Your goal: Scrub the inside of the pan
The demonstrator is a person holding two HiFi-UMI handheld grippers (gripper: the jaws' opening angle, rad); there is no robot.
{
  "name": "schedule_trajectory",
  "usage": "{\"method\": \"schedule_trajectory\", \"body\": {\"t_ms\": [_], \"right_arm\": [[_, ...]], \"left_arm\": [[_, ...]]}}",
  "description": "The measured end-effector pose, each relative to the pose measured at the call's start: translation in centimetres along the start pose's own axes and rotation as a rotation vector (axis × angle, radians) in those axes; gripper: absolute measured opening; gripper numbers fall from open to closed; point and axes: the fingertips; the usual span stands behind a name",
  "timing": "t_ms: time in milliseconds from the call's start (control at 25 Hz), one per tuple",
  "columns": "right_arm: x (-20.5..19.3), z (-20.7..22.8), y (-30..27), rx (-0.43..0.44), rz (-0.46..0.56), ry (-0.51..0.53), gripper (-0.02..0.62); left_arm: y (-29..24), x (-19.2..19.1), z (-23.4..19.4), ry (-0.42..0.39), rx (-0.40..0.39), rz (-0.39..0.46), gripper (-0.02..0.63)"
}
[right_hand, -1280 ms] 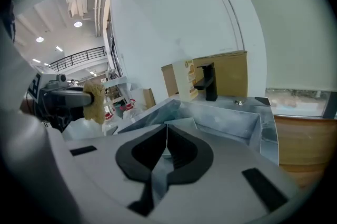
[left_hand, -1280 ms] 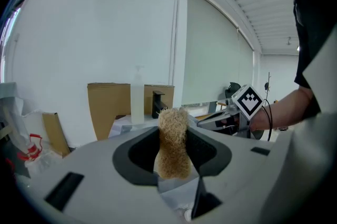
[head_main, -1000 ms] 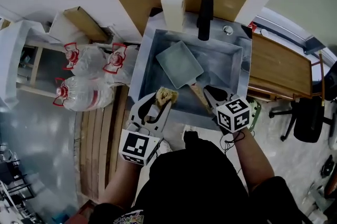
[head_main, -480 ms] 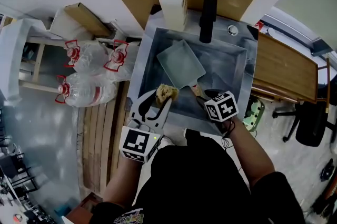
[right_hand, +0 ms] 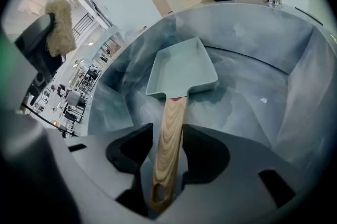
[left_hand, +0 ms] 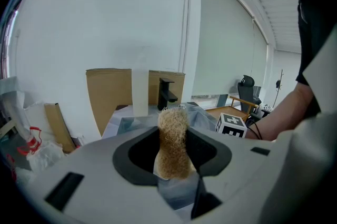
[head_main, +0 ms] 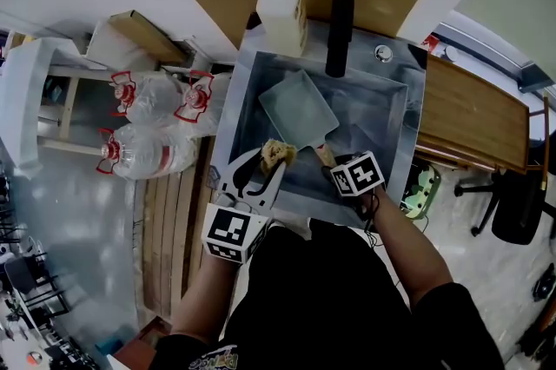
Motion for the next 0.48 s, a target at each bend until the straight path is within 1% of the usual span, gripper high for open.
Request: {"method": "schedule_trajectory", "body": {"t_ms": [120,240,480], "right_arm": [[-0.4,0.4,-0.2,-0.005,-0.035,-0.012,0.171],[-0.8,0.5,-0.6,0.006,-0.049,-0.050,0.146],[-1.1,0.6,-0.9,0.025,-0.066,-0.105,0.134]], "left_arm": [[-0.6,-0.1,0.2,0.003,-0.013,-0.010,0.153],[-1.2,-0.2,0.6,0.001,-0.037,-0.024,0.153],[-3.5,-0.6,1.5,-0.020,-0.129,-0.053,0.153]]}}
Point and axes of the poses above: the fingertips, and each gripper's own axes: y backward along the fingers, z to its right, x out of its top, and after that the axes turned 9 degrees about -y, right-handed
